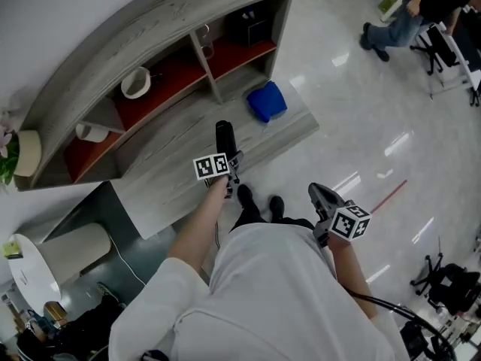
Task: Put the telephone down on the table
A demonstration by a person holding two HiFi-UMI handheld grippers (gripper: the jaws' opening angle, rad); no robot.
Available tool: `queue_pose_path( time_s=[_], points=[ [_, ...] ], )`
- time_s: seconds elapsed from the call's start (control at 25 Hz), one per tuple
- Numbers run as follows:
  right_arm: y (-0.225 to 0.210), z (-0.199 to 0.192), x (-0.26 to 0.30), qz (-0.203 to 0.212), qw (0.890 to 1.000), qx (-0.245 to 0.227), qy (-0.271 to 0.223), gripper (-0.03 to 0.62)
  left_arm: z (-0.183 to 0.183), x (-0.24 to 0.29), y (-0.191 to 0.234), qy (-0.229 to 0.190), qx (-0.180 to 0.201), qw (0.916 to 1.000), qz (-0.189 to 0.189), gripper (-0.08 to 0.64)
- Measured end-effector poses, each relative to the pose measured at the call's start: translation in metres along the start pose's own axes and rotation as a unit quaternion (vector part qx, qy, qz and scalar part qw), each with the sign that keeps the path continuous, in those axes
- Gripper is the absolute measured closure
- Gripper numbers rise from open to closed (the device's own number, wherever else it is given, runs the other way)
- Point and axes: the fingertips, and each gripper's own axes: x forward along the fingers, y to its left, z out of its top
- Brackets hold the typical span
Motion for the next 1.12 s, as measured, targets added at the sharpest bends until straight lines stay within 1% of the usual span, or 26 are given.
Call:
queue_pose_path(
  time_s=[0.08,0.2,0.32,0.4,0.48,0.6,0.8,0.96,1.12],
  points=[
    [0.003,0.001,0.005,-0.007,1.000,0.004,-0.004,0.574,0.005,0.016,0.012,0.026,0.030,0.9988,0.029,0.253],
    [0.005,0.002,0.010,-0.019,1.000,0.011,-0.009,0.574,0.011,0.038,0.024,0.054,0.070,0.9936,0.070,0.253],
    [0.006,-0.001,0.011,-0.033,0.999,0.022,-0.012,0.574,0.013,0.056,0.032,0.087,0.117,0.9832,0.110,0.252],
    [0.005,-0.005,0.009,-0.044,0.999,0.029,-0.013,0.574,0.011,0.068,0.035,0.110,0.143,0.9753,0.127,0.252],
    [0.003,-0.010,0.008,-0.054,0.998,0.035,-0.013,0.574,0.010,0.079,0.035,0.121,0.156,0.9709,0.135,0.252],
    [-0.001,-0.014,0.006,-0.066,0.997,0.045,-0.014,0.574,0.013,0.090,0.032,0.122,0.169,0.9681,0.139,0.249],
    [-0.003,-0.014,0.007,-0.077,0.996,0.052,-0.010,0.574,0.011,0.102,0.034,0.135,0.194,0.9595,0.154,0.244],
    [-0.004,-0.011,0.011,-0.078,0.996,0.051,-0.009,0.574,0.007,0.106,0.036,0.138,0.199,0.9576,0.156,0.242],
    [-0.003,-0.011,0.013,-0.077,0.996,0.048,-0.008,0.574,0.009,0.105,0.031,0.125,0.202,0.9609,0.142,0.239]
  ],
)
